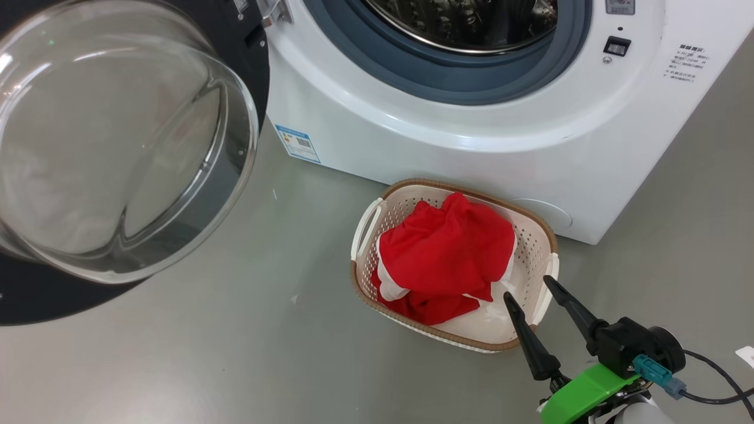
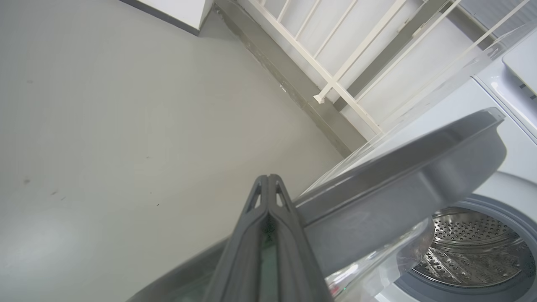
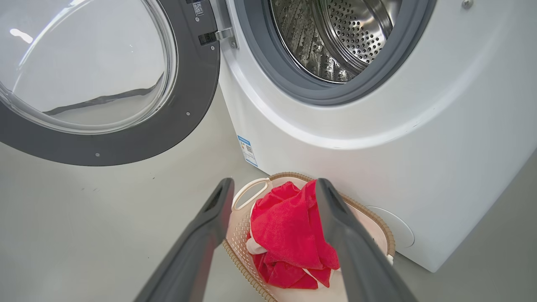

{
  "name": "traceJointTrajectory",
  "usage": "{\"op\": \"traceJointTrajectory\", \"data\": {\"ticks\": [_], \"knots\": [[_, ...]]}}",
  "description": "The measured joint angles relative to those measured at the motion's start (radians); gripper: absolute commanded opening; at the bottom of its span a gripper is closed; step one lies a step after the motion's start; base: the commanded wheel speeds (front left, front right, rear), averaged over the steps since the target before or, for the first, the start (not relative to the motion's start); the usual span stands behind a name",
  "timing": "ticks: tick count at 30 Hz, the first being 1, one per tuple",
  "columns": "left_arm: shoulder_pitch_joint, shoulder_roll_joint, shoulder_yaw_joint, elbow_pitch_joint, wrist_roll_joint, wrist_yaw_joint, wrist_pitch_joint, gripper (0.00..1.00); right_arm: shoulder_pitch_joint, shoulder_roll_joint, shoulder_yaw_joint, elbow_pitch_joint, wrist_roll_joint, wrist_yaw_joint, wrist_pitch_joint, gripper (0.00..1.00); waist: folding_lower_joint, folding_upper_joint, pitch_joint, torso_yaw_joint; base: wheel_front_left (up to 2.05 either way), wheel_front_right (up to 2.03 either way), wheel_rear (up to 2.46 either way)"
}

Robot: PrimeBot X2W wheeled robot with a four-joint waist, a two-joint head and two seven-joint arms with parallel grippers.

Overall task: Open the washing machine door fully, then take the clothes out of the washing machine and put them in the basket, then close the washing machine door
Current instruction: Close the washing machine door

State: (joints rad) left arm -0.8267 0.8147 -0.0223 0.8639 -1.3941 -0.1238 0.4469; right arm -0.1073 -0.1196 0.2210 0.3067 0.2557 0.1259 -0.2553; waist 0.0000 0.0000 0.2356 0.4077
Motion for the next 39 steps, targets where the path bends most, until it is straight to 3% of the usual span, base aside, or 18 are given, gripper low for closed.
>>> {"op": "traceJointTrajectory", "data": {"ticks": [25, 39], "knots": [[0.134, 0.076, -0.076, -0.240, -0.127, 0.000, 0.159, 0.00, 0.027, 0.016, -0.025, -0.014, 0.001, 0.000, 0.000, 1.00, 0.0000, 0.0000, -0.074, -0.012, 0.00, 0.00, 0.00], [0.215, 0.060, -0.100, -0.490, -0.185, 0.000, 0.230, 0.00, 0.048, 0.029, -0.041, -0.017, 0.001, 0.000, 0.000, 1.00, 0.0000, 0.0000, -0.095, -0.024, 0.00, 0.00, 0.00]]}}
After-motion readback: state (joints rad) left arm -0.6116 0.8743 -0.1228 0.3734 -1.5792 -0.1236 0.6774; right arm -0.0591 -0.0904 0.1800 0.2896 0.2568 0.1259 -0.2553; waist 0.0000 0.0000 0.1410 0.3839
